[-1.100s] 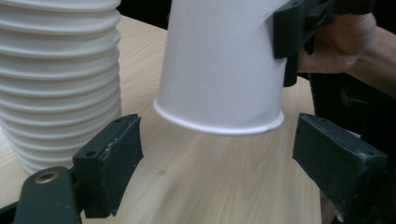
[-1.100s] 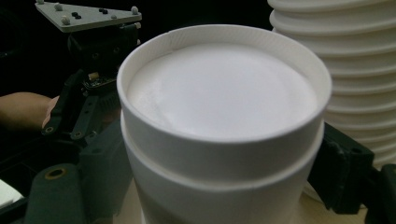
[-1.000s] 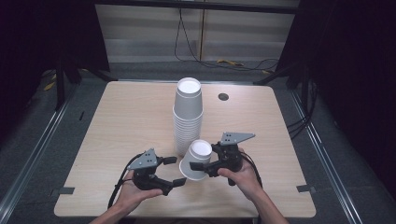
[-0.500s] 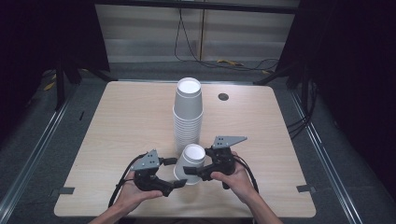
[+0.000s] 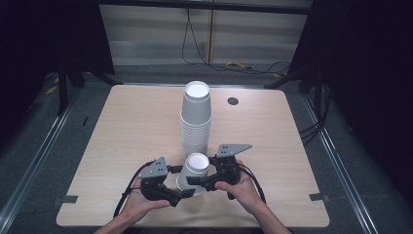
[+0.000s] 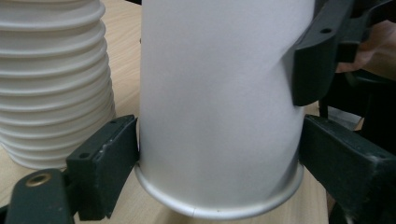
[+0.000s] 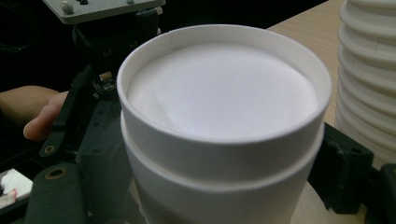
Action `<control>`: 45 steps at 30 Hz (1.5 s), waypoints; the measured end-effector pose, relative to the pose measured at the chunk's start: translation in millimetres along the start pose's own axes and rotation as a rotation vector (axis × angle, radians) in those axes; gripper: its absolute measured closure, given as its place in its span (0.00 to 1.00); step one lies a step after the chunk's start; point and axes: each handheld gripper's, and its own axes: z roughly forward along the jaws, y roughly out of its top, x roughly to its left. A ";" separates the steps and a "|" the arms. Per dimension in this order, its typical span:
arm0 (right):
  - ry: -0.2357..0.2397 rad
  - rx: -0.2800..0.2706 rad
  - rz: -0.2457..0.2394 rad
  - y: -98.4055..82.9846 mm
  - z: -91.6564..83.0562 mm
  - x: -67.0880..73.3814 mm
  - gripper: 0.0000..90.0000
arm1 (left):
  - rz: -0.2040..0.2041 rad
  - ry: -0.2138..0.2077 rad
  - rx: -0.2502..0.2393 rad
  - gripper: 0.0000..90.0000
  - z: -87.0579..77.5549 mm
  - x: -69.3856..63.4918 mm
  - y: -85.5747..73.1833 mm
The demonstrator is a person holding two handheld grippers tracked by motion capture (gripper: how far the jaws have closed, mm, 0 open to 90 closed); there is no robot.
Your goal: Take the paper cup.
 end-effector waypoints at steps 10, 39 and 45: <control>0.031 -0.027 0.009 0.0 7.6 5.3 0.21 | 0.009 0.019 -0.003 0.05 2.7 -2.5 0.2; 0.034 0.002 0.019 1.8 6.7 10.9 0.15 | 0.077 -0.022 0.017 0.16 -4.3 -2.0 2.7; 0.049 0.008 0.037 4.4 1.9 8.4 0.15 | 0.087 -0.020 0.023 0.17 -4.3 -2.2 3.5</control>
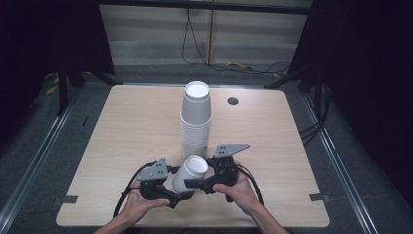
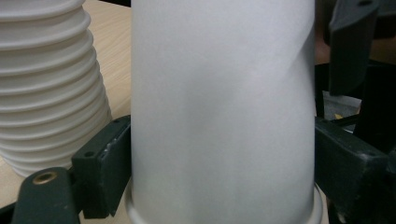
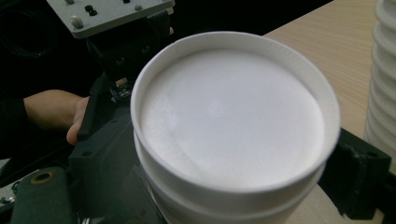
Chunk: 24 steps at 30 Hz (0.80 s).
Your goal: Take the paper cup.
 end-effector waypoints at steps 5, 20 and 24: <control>0.009 0.000 -0.005 0.5 -3.0 -1.1 0.15 | 0.010 0.009 0.008 0.17 -1.7 0.3 -1.0; 0.005 0.057 -0.054 1.1 -16.5 -6.2 0.15 | 0.007 0.036 0.051 0.17 -7.0 5.7 0.6; -0.017 0.076 -0.060 1.6 -21.2 -7.2 0.15 | 0.008 0.035 0.070 0.17 -10.3 7.3 3.4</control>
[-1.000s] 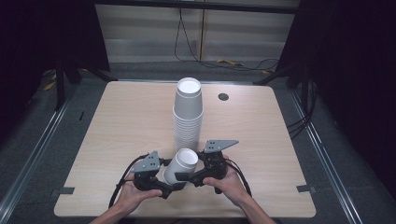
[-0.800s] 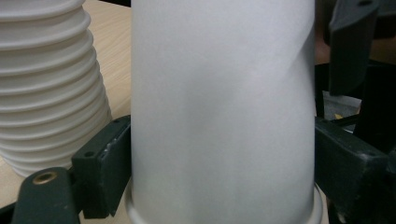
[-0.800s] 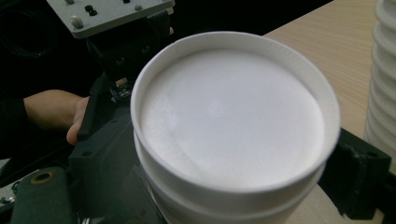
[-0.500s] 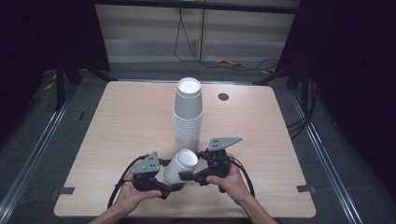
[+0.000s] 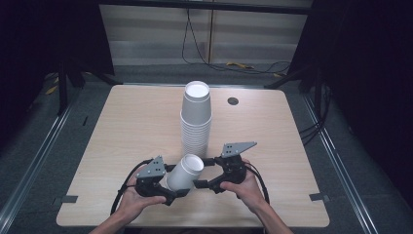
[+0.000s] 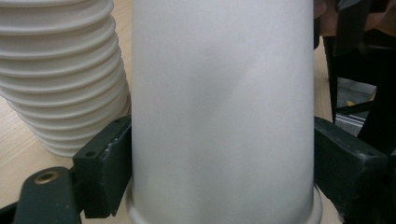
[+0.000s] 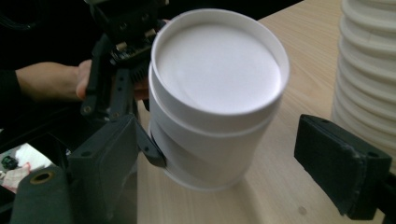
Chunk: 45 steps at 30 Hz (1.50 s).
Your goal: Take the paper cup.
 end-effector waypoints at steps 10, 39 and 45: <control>-0.034 0.045 -0.021 1.5 -6.5 -0.8 0.15 | -0.019 -0.008 0.052 0.17 -5.2 3.9 4.1; -0.110 0.231 -0.140 15.2 -30.5 6.6 0.17 | 0.097 -0.013 0.268 0.18 9.5 6.4 37.4; -0.108 0.287 -0.134 5.4 -26.8 6.2 0.16 | 0.123 -0.002 0.315 0.18 12.0 2.3 33.3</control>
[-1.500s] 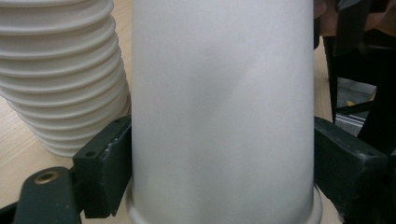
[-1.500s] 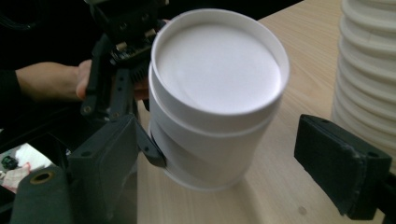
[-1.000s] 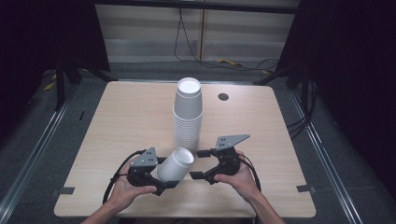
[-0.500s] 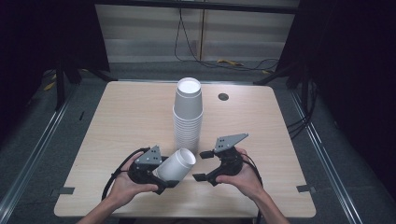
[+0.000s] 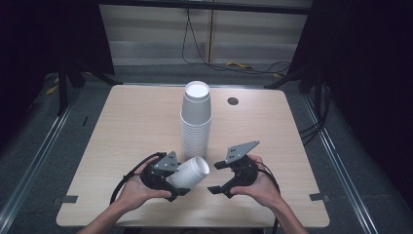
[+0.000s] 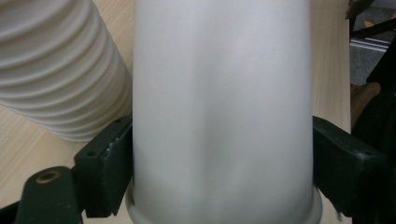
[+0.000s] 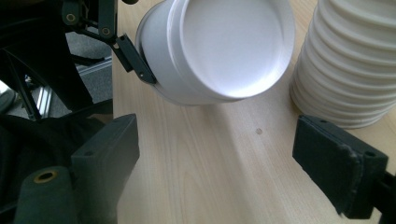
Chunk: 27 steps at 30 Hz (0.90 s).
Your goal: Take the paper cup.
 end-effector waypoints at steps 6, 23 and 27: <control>0.000 0.041 -0.026 10.1 1.3 0.0 0.17 | 0.032 -0.011 0.042 0.18 3.3 4.0 11.5; -0.004 0.182 -0.088 8.8 16.0 1.5 0.16 | 0.102 -0.027 0.157 0.18 11.2 -6.1 15.2; 0.005 0.193 -0.083 10.3 20.2 3.3 0.16 | 0.108 -0.031 0.161 0.18 13.8 -11.9 15.2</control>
